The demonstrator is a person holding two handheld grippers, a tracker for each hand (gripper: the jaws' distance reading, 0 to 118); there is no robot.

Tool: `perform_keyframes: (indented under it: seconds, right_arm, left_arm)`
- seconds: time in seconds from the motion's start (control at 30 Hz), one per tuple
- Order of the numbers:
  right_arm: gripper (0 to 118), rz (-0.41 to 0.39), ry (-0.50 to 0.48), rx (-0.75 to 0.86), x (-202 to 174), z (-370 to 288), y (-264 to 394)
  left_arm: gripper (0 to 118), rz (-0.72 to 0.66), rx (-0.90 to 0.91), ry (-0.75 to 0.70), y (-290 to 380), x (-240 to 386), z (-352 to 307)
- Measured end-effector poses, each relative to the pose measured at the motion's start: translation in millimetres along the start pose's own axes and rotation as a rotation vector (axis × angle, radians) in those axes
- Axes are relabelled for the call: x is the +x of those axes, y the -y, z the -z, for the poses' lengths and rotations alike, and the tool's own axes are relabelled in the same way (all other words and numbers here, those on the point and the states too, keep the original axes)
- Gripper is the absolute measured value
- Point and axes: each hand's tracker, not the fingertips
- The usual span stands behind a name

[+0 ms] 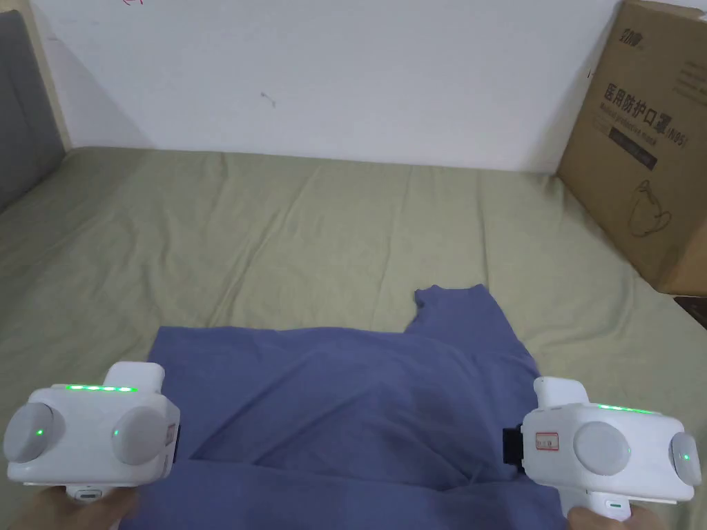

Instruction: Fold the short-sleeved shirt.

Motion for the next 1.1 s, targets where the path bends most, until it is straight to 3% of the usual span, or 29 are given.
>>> perform_keyframes:
  seconds: [0.1, 0.13, 0.2, 0.23, 0.43, 0.57, 0.63, 0.67, 0.7, 0.77, 0.8, 0.83, 0.87, 1.0, 1.03, 1.07, 1.1]
  right_arm:
    - [5, 0.007, 0.006, 0.016, 7, 20, -44]
    - [24, 0.010, 0.005, 0.022, 10, 26, -58]
    - [85, 0.042, -0.004, 0.056, 19, 42, -89]
    - [88, 0.054, 0.001, 0.059, 25, 53, -104]
    - [88, 0.107, 0.069, -0.022, 65, 130, -174]
    - [85, 0.060, 0.099, -0.097, 75, 174, -189]
    - [54, 0.086, 0.081, -0.170, 79, 195, -187]
    - [45, 0.116, 0.063, -0.190, 74, 194, -182]
    - [42, 0.144, 0.042, -0.172, 71, 192, -176]
    - [38, 0.128, 0.058, -0.130, 65, 186, -175]
    - [16, 0.135, 0.014, -0.120, 60, 181, -174]
    - [5, 0.171, -0.035, -0.131, 58, 181, -176]
    - [5, 0.162, 0.020, -0.134, 55, 181, -177]
    - [5, 0.079, 0.052, -0.132, 42, 176, -175]
    - [5, 0.070, 0.055, -0.131, 41, 174, -175]
    - [5, 0.068, 0.055, -0.132, 42, 174, -177]
    - [5, 0.071, 0.053, -0.132, 43, 172, -177]
  left_arm:
    - [0, -0.011, 0.008, 0.011, -34, 9, 12]
    - [0, -0.013, 0.017, 0.007, -44, 13, 15]
    - [0, 0.003, 0.044, 0.009, -64, 20, 25]
    - [0, 0.003, 0.045, 0.006, -74, 23, 32]
    - [0, -0.016, 0.034, 0.024, -109, 28, 71]
    - [0, 0.004, 0.004, 0.010, -110, 25, 92]
    - [0, -0.016, -0.014, 0.017, -107, 20, 99]
    - [0, -0.019, -0.019, 0.018, -105, 17, 100]
    - [0, -0.023, -0.024, 0.014, -103, 15, 102]
    - [0, -0.019, -0.025, 0.002, -100, 8, 103]
    - [0, -0.019, -0.028, -0.005, -99, 4, 104]
    - [0, -0.024, -0.027, -0.010, -99, 0, 105]
    - [0, -0.030, -0.025, -0.011, -99, -4, 104]
    - [0, -0.058, -0.011, -0.015, -108, -20, 107]
    - [5, -0.059, -0.012, -0.018, -112, -22, 110]
    - [23, -0.065, -0.012, -0.013, -117, -25, 113]
    - [62, -0.070, -0.017, -0.008, -125, -28, 119]
